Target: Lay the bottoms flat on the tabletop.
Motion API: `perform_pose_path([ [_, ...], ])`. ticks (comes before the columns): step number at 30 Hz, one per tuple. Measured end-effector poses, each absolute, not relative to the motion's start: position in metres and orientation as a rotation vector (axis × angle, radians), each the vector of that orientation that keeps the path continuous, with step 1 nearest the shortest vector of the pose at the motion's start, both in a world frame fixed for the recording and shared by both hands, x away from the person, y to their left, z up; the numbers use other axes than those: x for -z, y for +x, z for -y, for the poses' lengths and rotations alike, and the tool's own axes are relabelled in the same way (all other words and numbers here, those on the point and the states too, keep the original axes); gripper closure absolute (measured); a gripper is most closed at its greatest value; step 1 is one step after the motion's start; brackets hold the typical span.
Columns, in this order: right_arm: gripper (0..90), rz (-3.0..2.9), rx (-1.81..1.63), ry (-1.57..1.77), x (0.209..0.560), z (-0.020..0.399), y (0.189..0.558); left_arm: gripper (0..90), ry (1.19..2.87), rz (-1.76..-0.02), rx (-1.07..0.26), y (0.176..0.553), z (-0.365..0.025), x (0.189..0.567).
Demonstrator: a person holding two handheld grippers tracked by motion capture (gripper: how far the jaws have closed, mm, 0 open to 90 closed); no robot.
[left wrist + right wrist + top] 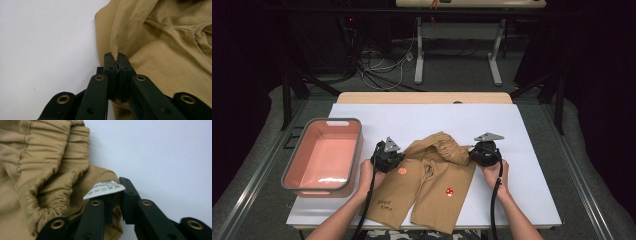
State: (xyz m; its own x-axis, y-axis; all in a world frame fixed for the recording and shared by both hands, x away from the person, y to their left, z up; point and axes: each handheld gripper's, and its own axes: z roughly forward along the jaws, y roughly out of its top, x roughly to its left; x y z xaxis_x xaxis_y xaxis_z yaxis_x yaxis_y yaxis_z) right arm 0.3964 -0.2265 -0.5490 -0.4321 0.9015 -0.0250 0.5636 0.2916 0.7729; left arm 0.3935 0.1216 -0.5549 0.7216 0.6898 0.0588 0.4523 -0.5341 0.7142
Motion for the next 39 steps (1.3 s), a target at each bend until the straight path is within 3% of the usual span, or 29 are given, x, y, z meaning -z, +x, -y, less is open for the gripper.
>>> perform_pose_path([
  [5,65.7,-2.142,-0.922,1.267,0.545,0.226,0.388,69.4,2.225,-0.844,-0.406,0.395,-0.122,0.552],
  [7,58.0,-2.155,-0.906,1.247,0.543,0.227,0.384,54.8,2.221,-0.846,-0.397,0.397,-0.12,0.55],
  [9,53.4,-2.159,-0.894,1.246,0.541,0.229,0.38,47.2,2.212,-0.842,-0.384,0.399,-0.119,0.548],
  [15,46.2,-2.194,-0.881,1.211,0.533,0.228,0.369,38.8,2.135,-0.842,-0.379,0.402,-0.119,0.541],
  [18,45.3,-2.204,-0.864,1.188,0.529,0.223,0.363,42.6,2.118,-0.841,-0.395,0.404,-0.121,0.541],
  [27,42.5,-2.318,-0.88,1.168,0.54,0.216,0.349,71.0,2.106,-0.818,-0.355,0.406,-0.122,0.547],
  [34,57.6,-2.318,-0.855,1.157,0.55,0.201,0.358,82.2,2.109,-0.807,-0.36,0.404,-0.123,0.547],
  [39,63.7,-2.245,-0.88,1.14,0.546,0.202,0.364,84.9,2.138,-0.793,-0.377,0.402,-0.123,0.549],
])
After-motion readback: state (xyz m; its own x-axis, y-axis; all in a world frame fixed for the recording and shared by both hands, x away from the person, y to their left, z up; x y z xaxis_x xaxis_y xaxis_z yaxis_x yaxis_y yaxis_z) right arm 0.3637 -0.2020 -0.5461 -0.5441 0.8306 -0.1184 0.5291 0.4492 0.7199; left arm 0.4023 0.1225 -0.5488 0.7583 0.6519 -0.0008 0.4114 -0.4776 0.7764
